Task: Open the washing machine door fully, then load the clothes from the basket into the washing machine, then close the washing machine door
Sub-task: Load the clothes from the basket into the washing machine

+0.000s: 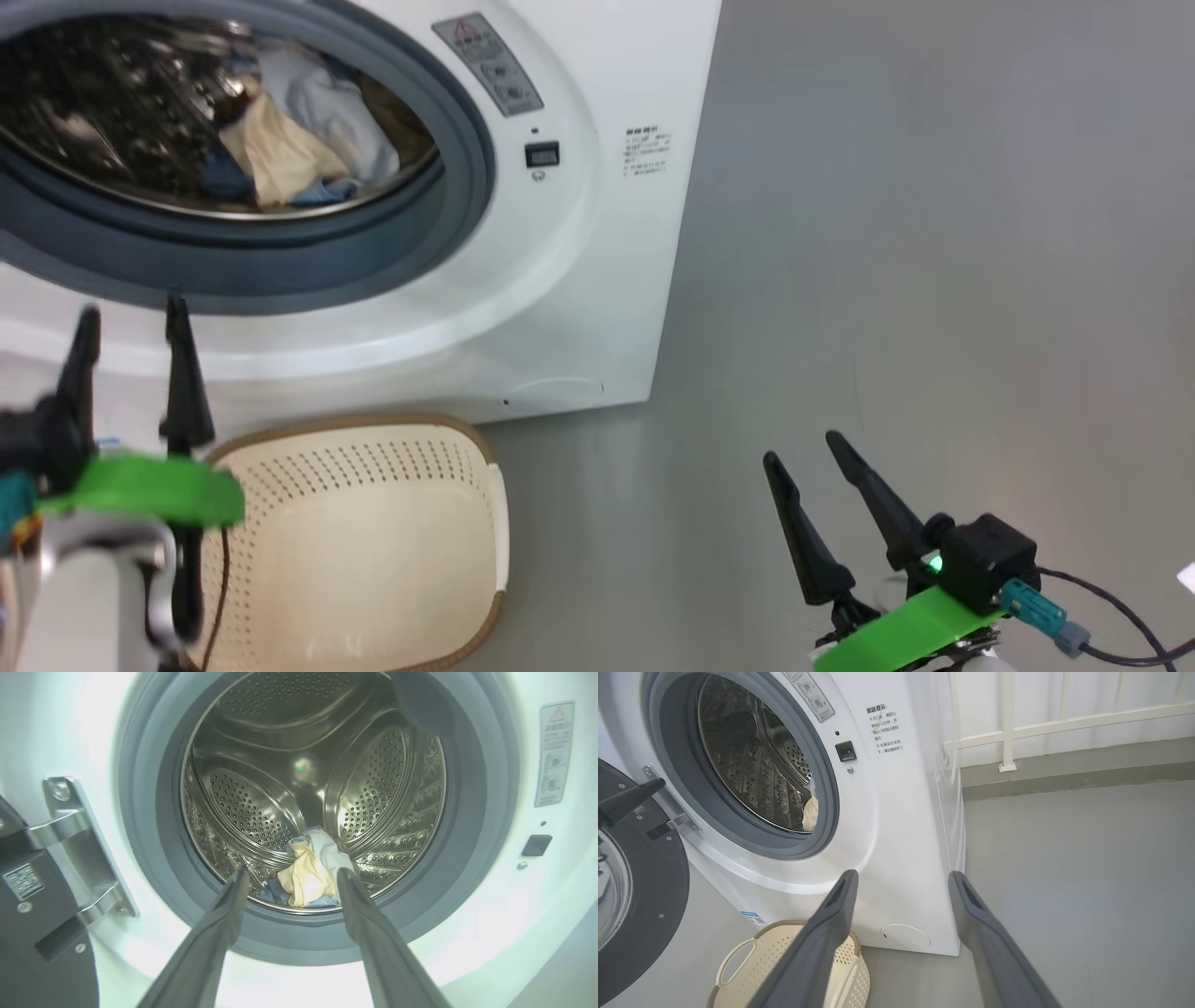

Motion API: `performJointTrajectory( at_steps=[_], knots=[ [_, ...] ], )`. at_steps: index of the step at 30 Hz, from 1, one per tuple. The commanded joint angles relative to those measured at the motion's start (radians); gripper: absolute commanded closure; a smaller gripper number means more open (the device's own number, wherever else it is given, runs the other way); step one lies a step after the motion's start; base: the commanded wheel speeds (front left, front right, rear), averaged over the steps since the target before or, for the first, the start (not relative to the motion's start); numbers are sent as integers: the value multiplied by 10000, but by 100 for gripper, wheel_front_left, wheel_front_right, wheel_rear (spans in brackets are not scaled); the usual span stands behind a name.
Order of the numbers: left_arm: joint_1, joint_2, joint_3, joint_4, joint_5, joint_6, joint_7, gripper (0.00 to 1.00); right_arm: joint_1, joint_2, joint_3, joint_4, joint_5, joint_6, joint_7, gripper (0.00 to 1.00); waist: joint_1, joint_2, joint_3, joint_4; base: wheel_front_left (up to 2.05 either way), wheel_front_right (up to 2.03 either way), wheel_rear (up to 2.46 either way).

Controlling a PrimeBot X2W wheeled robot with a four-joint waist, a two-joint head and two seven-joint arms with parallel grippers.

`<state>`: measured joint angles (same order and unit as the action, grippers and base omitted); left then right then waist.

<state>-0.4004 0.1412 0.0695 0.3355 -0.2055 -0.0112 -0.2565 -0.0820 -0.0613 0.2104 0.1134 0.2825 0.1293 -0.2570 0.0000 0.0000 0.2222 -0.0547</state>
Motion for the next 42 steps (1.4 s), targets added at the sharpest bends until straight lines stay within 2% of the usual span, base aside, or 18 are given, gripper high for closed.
performJointTrajectory(
  at_steps=[1,8,17,32,42],
  knots=[
    [231,319,342,-492,3,73,-53,0,89,76,239,-186,15,14,-48,0,0,0,-383,32,0,0,0],
    [2252,146,705,-2114,-138,379,-53,0,307,88,245,-170,13,14,-48,0,0,0,-743,-34,0,0,0],
    [4276,-162,948,-3139,-275,630,-50,0,399,96,214,-253,-86,14,-48,0,0,0,-1117,-178,0,0,0],
    [5702,-452,557,-4040,-330,421,-52,0,608,85,69,-565,-360,14,-48,0,0,0,-1436,-130,0,0,0],
    [6064,-512,647,-4169,-270,636,-52,0,785,88,27,-705,-541,14,-48,0,0,0,-1630,-123,0,0,0]
  ],
)
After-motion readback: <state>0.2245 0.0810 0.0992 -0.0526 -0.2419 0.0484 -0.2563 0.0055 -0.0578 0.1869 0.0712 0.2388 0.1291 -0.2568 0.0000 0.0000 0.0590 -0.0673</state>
